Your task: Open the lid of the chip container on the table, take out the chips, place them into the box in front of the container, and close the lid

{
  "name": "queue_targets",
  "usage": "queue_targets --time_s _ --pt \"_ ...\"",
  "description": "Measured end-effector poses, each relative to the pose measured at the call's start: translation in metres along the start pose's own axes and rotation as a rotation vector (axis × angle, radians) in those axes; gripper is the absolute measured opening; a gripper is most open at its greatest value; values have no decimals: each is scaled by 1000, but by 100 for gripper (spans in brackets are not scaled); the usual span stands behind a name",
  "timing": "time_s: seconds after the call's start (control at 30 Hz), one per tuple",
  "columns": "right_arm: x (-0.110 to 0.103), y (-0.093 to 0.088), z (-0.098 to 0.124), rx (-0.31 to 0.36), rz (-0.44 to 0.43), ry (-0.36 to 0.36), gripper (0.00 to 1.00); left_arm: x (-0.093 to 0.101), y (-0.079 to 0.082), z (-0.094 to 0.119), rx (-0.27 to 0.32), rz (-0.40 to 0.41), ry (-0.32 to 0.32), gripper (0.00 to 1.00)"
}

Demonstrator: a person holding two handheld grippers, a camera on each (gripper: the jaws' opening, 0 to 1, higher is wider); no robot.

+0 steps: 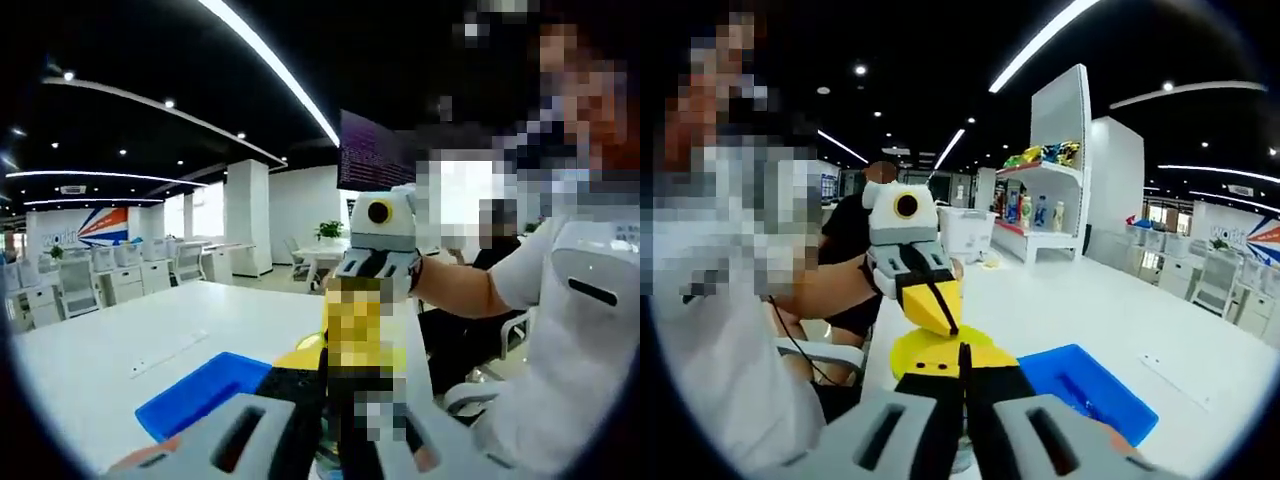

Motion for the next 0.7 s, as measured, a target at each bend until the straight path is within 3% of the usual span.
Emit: queue_targets --time_s 0.4,0.6,0.7 --pt "2 -2 0 23 -127 -1 0 -1 -3 -7 -69 -13 10 1" --pt "3 -8 -1 -27 -120 -27 0 -2 -3 -7 -71 11 3 1" --pt "1 -9 0 11 -122 -32 0 -1 -3 -8 -82 -5 1 1"
Point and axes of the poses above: the point that each gripper's makers call its tool centre point, and the gripper's own axes: z roughly backward along the fingers, x roughly to its right, y roughly out of its top, the point moved 2 cm from there along z, roughly backward along the fingers, and after that the axes turned 1 degree about -x, right-handed, at the moved point
